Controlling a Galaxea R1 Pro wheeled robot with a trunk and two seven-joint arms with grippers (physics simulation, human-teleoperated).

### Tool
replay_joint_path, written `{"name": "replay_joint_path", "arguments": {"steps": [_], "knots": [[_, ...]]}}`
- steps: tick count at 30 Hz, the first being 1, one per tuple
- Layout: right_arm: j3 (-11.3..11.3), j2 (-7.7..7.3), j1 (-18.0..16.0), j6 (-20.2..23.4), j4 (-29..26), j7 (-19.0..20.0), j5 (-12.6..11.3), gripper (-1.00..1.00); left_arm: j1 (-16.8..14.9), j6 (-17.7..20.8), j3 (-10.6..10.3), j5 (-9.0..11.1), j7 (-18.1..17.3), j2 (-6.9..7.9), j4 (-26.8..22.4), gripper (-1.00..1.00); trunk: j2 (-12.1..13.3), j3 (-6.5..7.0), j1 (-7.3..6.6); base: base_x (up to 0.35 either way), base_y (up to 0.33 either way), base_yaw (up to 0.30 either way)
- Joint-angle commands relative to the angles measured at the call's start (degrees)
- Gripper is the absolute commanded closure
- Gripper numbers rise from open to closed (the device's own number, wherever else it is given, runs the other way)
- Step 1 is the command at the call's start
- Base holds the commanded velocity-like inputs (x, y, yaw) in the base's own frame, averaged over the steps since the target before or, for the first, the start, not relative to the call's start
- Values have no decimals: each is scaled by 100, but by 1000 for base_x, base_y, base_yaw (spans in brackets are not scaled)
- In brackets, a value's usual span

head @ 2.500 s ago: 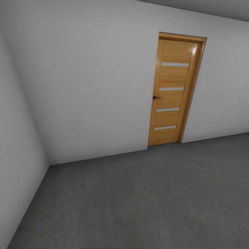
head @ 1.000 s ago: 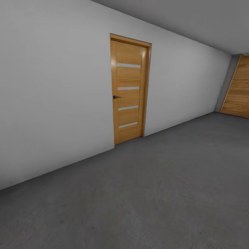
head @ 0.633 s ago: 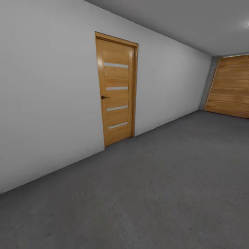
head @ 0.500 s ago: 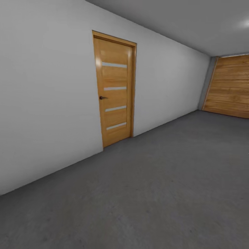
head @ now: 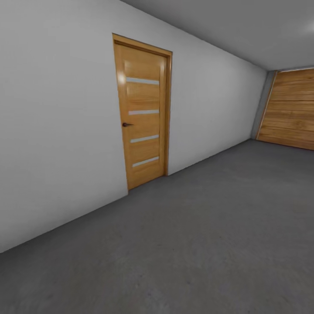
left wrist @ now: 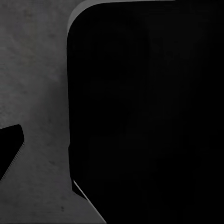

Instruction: Move the two storage containers from the living room to the garage. In the garage, place one container on the floor and stack the other container on top of it (either order is fine).

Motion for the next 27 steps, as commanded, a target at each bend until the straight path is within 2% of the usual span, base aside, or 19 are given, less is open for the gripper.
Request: {"name": "replay_joint_path", "arguments": {"steps": [1,10,13,14,16,19,27], "knots": [[4,-1,-3,-21,7,3,2,-100,2,1,3,16,2,1,-8,-100,-2,-5,3,321,0,0],[3,-3,-3,-34,17,3,18,-100,3,-11,-5,19,2,-3,-42,-100,-2,-5,3,322,0,0],[3,-4,-3,-30,18,3,16,-100,3,-17,-1,84,2,-5,-110,-100,-2,-5,3,322,0,0],[3,-4,-3,-28,18,3,9,-100,3,-61,1,563,34,0,-174,-100,-2,-5,3,322,0,0],[3,-4,-3,-24,19,3,5,-100,3,-64,-6,694,41,1,-179,-100,-2,-5,3,322,0,0],[3,-5,-3,-10,16,-1,2,-100,3,-62,-13,811,46,2,-183,-100,-2,-5,3,322,0,0],[3,-5,-3,-2,22,3,-2,-100,3,-61,-14,840,47,3,-184,-100,-2,-5,3,322,0,0]]}}
